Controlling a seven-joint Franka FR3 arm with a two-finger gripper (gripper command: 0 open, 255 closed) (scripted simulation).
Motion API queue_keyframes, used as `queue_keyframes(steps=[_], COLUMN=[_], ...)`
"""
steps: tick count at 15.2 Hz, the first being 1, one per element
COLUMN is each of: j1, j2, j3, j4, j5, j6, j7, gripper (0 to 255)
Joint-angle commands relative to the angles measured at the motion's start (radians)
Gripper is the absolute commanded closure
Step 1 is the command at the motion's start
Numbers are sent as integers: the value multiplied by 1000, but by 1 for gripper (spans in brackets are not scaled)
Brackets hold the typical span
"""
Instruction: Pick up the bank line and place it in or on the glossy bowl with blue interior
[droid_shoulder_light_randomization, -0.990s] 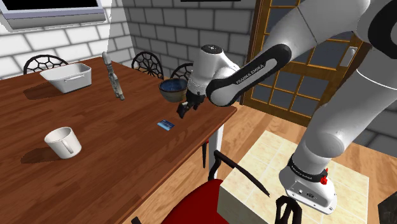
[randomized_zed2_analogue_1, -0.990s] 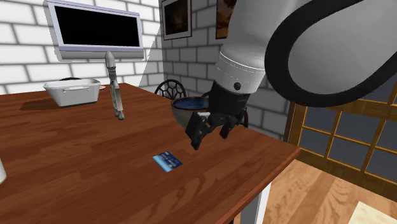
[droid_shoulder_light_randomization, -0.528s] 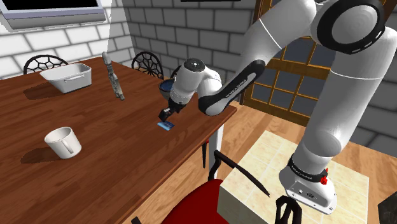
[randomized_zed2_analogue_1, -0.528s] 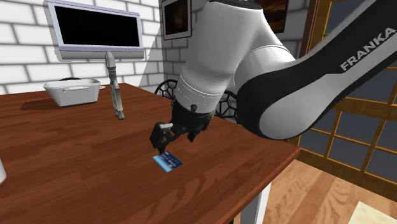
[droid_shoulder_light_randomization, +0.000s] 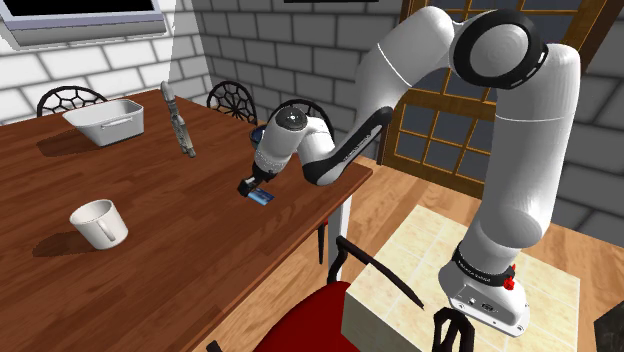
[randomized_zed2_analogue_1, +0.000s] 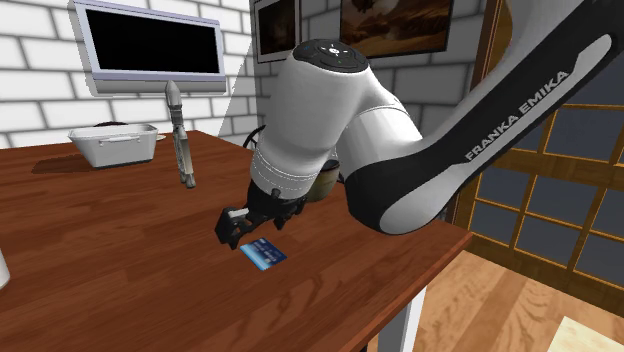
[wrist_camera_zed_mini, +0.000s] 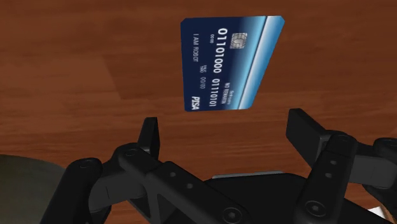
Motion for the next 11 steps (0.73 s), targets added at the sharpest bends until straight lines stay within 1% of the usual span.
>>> queue_keyframes(steps=[1,2,9,10,11], j1=[13,16,16,16,16], j2=[31,40,40,40,40], j3=[-16,-20,-20,-20,-20], j4=[22,28,28,28,28], j5=[-35,-44,-43,-43,-43], j6=[5,7,7,7,7], j7=[27,34,33,33,33], gripper=[0,0,0,255,255])
